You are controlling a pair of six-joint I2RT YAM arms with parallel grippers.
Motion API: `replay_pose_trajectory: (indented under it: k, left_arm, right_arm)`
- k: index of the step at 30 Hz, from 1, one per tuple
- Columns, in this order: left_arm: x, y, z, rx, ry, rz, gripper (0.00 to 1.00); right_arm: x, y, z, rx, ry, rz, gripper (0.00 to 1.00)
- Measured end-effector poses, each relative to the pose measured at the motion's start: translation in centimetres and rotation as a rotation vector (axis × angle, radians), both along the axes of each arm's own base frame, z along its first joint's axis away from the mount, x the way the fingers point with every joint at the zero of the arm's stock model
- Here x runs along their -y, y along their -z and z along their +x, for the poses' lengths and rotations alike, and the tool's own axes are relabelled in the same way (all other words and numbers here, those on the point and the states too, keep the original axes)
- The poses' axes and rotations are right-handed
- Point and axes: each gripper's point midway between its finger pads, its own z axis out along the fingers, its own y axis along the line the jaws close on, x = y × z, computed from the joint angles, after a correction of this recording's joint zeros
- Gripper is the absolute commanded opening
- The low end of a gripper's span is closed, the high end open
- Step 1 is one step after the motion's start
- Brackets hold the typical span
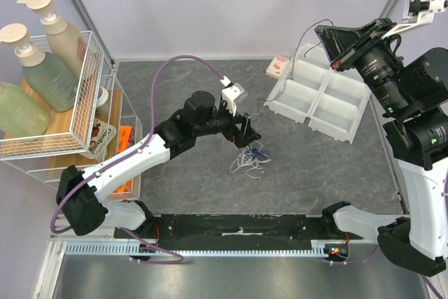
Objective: Untangle the cables
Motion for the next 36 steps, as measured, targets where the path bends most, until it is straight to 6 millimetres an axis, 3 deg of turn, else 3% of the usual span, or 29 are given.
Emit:
replay_pose_trajectory:
  k: [7, 11, 12, 15, 16, 18, 20, 22, 24, 26, 29, 33, 36]
  left_arm:
    - [4.4, -0.3, -0.9, 0.218, 0.072, -0.042, 0.93]
    - [6.7, 0.2, 2.5, 0.234, -0.022, 0.001, 0.84]
    - [6.9, 0.2, 3.2, 0.238, -0.041, 0.005, 0.81]
    - [6.8, 0.1, 4.5, 0.250, -0.087, 0.014, 0.47]
    - [6.6, 0.0, 4.7, 0.255, -0.101, 0.018, 0.43]
    - [6.2, -0.1, 5.3, 0.269, -0.142, 0.029, 0.48]
    - [6.0, -0.1, 5.7, 0.276, -0.167, 0.035, 0.68]
    - [5.7, 0.1, 5.7, 0.288, -0.169, 0.035, 0.75]
    - [5.2, 0.5, 5.4, 0.287, -0.168, 0.040, 0.72]
    - [5.0, 0.8, 5.1, 0.286, -0.162, 0.045, 0.63]
    - [5.1, 0.9, 5.2, 0.288, -0.160, 0.048, 0.59]
    - [6.0, 1.4, 5.9, 0.287, -0.159, 0.058, 0.47]
    - [6.7, 3.1, 6.8, 0.279, -0.170, 0.088, 0.41]
  right_arm:
    - [-1.1, -2.1, -2.2, 0.084, -0.105, 0.031, 0.00]
    - [-1.5, -2.9, -2.8, 0.110, -0.142, 0.041, 0.00]
    - [-1.6, -2.9, -2.9, 0.110, -0.146, 0.041, 0.00]
    - [-1.7, -2.9, -2.9, 0.107, -0.155, 0.044, 0.00]
    - [-1.8, -2.9, -2.9, 0.107, -0.157, 0.043, 0.00]
    - [-1.8, -2.9, -3.0, 0.109, -0.159, 0.043, 0.00]
    - [-1.8, -2.9, -3.0, 0.111, -0.158, 0.044, 0.00]
    - [-1.8, -3.0, -3.0, 0.111, -0.158, 0.044, 0.00]
    - [-1.7, -3.0, -3.0, 0.112, -0.158, 0.044, 0.00]
    - [-1.8, -3.0, -3.0, 0.113, -0.158, 0.044, 0.00]
    - [-1.8, -3.5, -3.0, 0.123, -0.160, 0.047, 0.00]
    - [-2.0, -4.5, -3.3, 0.137, -0.179, 0.064, 0.00]
    - [-2.2, -5.5, -3.6, 0.151, -0.196, 0.085, 0.00]
